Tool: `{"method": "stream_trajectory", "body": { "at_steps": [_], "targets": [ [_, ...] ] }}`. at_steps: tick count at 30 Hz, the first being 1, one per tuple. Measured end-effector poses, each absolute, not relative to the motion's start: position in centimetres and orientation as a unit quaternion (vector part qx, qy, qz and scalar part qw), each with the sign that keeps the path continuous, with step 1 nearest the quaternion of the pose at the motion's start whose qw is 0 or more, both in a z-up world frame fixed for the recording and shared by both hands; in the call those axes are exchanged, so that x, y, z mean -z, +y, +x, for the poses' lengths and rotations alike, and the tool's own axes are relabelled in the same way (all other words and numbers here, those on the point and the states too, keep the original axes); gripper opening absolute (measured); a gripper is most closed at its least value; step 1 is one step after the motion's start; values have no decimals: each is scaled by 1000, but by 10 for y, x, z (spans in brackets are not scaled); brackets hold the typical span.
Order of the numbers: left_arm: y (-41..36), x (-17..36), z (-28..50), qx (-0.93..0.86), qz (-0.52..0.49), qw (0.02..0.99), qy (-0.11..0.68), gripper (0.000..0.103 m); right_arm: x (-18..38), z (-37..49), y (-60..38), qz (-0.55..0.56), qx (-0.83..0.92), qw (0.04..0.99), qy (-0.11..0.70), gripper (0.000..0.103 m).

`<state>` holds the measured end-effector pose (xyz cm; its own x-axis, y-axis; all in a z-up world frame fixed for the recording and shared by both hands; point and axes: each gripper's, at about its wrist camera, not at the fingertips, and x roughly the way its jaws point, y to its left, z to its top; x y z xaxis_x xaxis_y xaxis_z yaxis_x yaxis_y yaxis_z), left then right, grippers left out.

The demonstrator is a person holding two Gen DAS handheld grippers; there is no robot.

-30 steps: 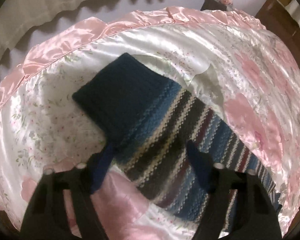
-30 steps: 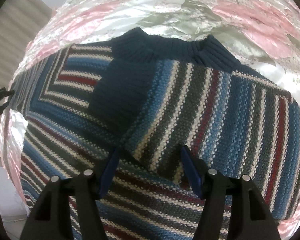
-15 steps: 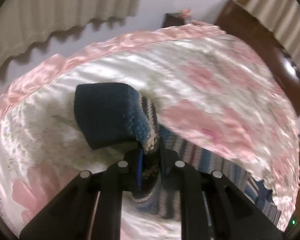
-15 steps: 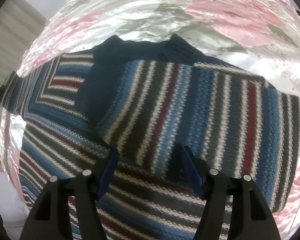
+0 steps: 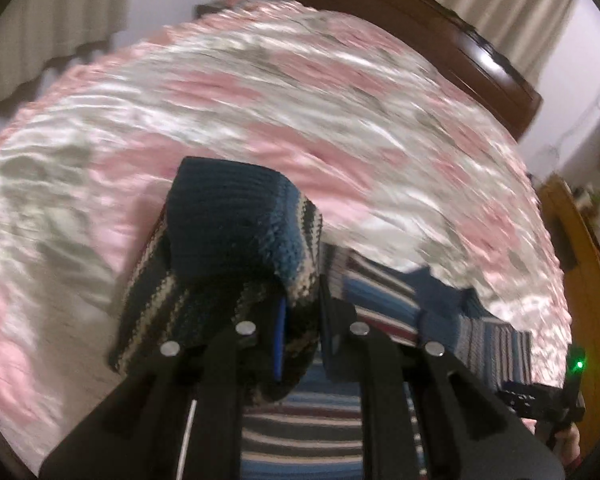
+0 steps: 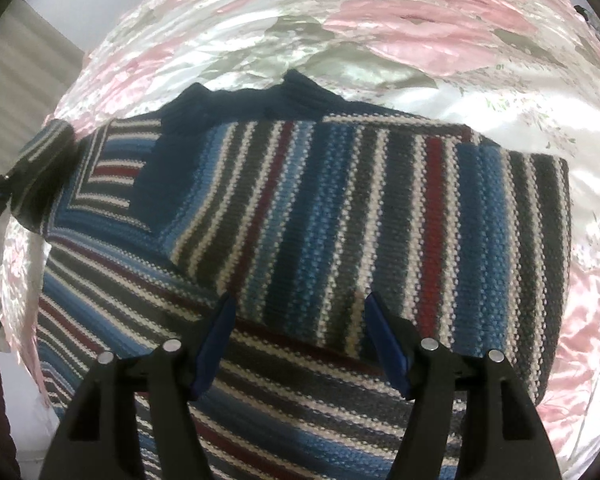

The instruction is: Fold small clothes

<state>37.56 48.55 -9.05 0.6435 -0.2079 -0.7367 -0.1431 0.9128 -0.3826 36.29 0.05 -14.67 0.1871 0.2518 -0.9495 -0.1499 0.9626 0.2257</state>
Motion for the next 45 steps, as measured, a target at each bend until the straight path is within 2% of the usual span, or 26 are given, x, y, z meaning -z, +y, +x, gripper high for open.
{"method": "stream_trajectory", "body": {
  "at_steps": [8, 14, 17, 21, 24, 26, 29, 33, 38, 45],
  "targets": [
    [406, 118, 388, 66, -214, 867, 445, 13, 152, 360, -8, 39, -126, 769, 625, 68],
    [389, 147, 395, 68, -205, 845, 489, 17, 163, 362, -3, 30, -122, 763, 634, 71],
    [385, 169, 394, 69, -202, 830, 515, 27, 169, 365, 1, 26, -120, 761, 637, 75],
    [387, 174, 380, 86, -200, 829, 516, 36, 168, 366, 6, 18, -115, 759, 641, 75],
    [394, 156, 360, 101, -197, 830, 511, 46, 160, 373, 15, 34, -127, 755, 642, 75],
    [403, 137, 348, 104, -189, 840, 499, 49, 154, 377, 27, 42, -138, 753, 642, 75],
    [443, 105, 342, 64, -195, 860, 467, 61, 143, 385, 55, 23, -147, 759, 634, 74],
    [488, 99, 369, -9, -186, 861, 473, 62, 130, 400, 104, 3, -166, 760, 628, 74],
    [501, 136, 409, -83, -121, 814, 562, 55, 114, 417, 167, -28, -189, 760, 622, 74],
    [517, 169, 413, -77, -115, 795, 591, 57, 103, 430, 267, -68, -246, 754, 605, 72]
  ]
}}
